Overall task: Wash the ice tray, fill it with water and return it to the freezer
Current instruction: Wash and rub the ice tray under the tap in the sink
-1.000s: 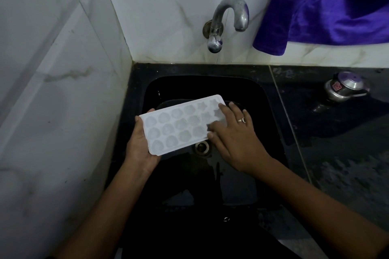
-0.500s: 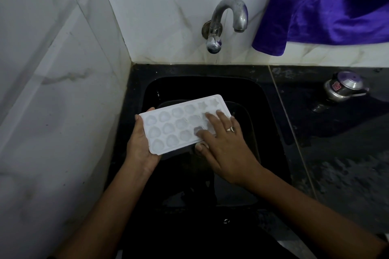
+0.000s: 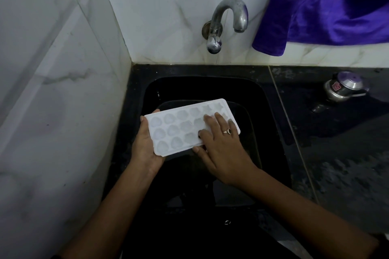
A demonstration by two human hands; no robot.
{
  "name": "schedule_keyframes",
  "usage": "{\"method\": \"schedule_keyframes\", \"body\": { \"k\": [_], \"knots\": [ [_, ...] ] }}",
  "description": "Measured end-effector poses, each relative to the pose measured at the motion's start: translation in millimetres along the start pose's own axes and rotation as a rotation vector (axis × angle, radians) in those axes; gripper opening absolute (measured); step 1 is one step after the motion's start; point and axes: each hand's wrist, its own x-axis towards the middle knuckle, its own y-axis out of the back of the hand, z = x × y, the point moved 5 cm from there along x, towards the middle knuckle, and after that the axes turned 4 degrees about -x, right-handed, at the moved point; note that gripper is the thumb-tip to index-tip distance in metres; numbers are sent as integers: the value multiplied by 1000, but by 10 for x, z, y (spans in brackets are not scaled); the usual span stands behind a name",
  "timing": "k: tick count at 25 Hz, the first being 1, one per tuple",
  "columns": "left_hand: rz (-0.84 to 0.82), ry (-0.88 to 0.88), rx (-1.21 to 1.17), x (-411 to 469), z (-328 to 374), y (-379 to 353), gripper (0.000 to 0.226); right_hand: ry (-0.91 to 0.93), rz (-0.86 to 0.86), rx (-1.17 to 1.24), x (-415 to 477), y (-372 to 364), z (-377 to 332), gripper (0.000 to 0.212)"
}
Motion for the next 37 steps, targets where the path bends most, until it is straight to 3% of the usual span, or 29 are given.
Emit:
{"method": "schedule_keyframes", "body": {
  "k": [4, 8, 12, 16, 19, 31, 33, 37],
  "knots": [
    [9, 10, -6, 32, 12, 93, 59, -11, 35, 16, 23, 80, 138, 43],
    [-6, 12, -9, 31, -2, 31, 53, 29, 10, -7, -23, 7, -3, 55],
    [2, 29, 4, 46, -16, 70, 59, 1, 29, 6, 20, 101, 156, 45],
    [-17, 23, 6, 33, -28, 33, 57, 59, -11, -24, -30, 8, 18, 56],
    [-2, 59, 3, 58, 1, 81, 65, 33, 11, -10, -11, 77, 164, 50],
    [2, 11, 26, -89, -39, -85, 53, 57, -25, 10, -3, 12, 13, 50],
    [-27, 25, 27, -116, 20, -104, 64, 95, -24, -22, -52, 17, 104, 50],
    [-20, 23, 25, -78, -27, -95, 57, 6, 2, 32, 42, 96, 80, 47]
  ]
}}
